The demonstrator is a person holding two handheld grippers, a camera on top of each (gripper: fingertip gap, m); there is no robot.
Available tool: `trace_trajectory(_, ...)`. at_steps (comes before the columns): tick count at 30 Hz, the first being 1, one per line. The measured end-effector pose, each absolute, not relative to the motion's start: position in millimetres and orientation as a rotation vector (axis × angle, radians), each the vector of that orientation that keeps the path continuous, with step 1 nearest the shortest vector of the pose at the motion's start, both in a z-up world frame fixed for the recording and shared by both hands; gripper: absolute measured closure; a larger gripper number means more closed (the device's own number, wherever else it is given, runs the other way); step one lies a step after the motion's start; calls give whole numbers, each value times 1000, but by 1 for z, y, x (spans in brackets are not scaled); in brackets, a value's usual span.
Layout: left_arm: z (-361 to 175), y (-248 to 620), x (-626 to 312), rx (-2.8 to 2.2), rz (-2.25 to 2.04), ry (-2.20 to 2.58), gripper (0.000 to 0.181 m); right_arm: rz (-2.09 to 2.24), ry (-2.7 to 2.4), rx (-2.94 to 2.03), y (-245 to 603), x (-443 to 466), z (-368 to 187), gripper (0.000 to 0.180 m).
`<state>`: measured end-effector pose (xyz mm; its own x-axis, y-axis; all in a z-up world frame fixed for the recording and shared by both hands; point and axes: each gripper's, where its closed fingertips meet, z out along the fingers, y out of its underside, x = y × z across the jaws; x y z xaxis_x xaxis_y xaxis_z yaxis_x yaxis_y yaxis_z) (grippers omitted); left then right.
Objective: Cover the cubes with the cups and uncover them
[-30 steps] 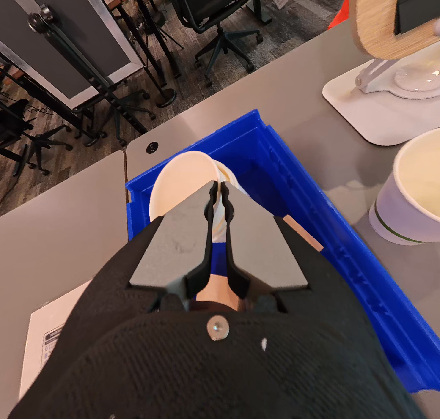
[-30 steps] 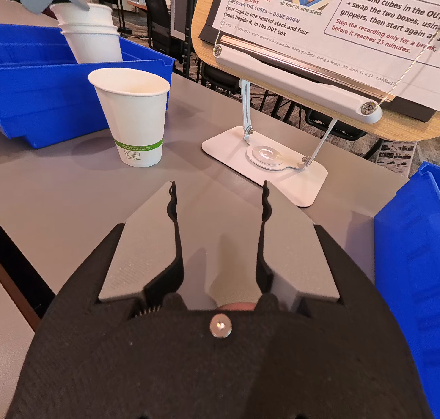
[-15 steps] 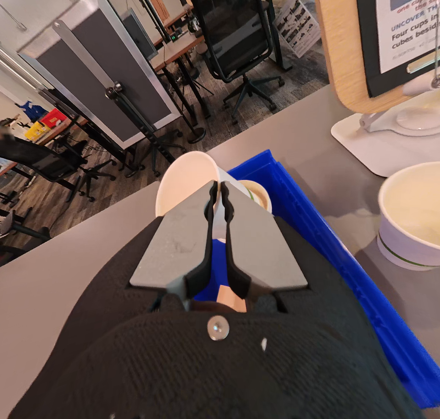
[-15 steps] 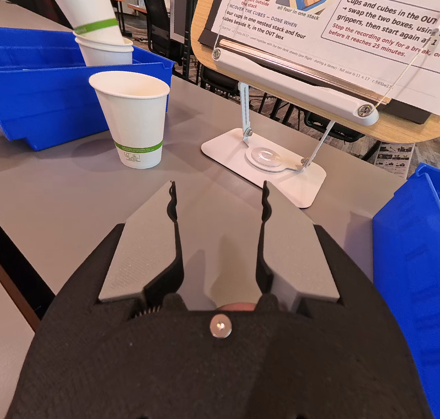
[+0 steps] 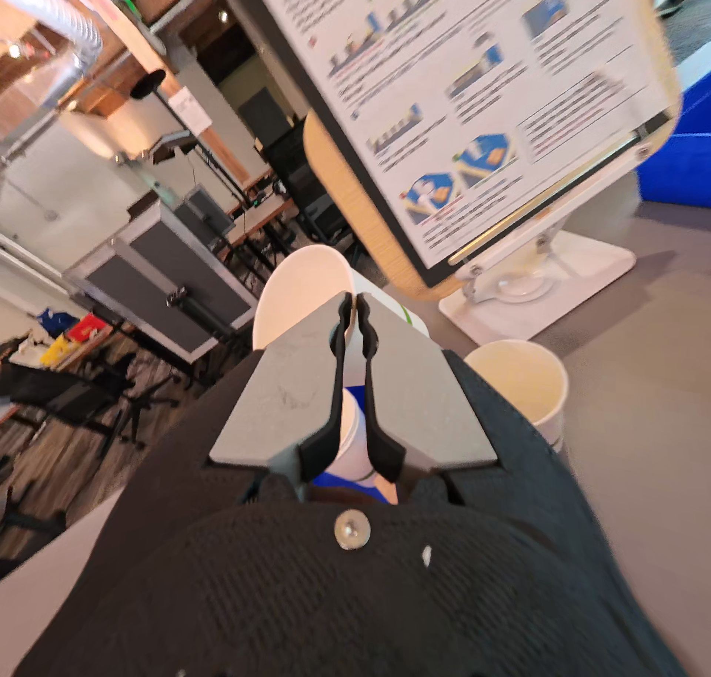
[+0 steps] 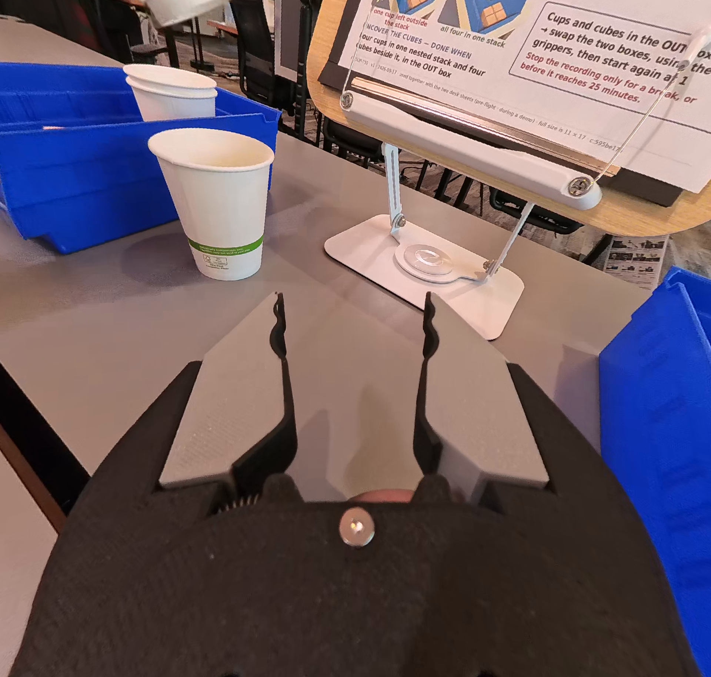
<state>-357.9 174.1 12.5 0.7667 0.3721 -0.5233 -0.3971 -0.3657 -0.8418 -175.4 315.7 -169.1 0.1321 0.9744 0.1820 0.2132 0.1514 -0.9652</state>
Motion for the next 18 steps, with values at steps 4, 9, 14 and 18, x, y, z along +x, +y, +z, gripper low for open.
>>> trace_trajectory(4,20,198,-305,-1732,802,172,180,876,-1312,-1294,315,-175,-168,110)
trace_trajectory(9,1,237,-258,-1750,702,313,180,877,-1311,-1285,314,-175,-166,110)
trace_trajectory(14,-36,269,-238,-1831,695,427,180,881,-1296,-1287,317,-174,-163,110)
trace_trajectory(18,-62,287,-221,-1878,691,507,180,879,-1293,-1287,318,-174,-163,110)
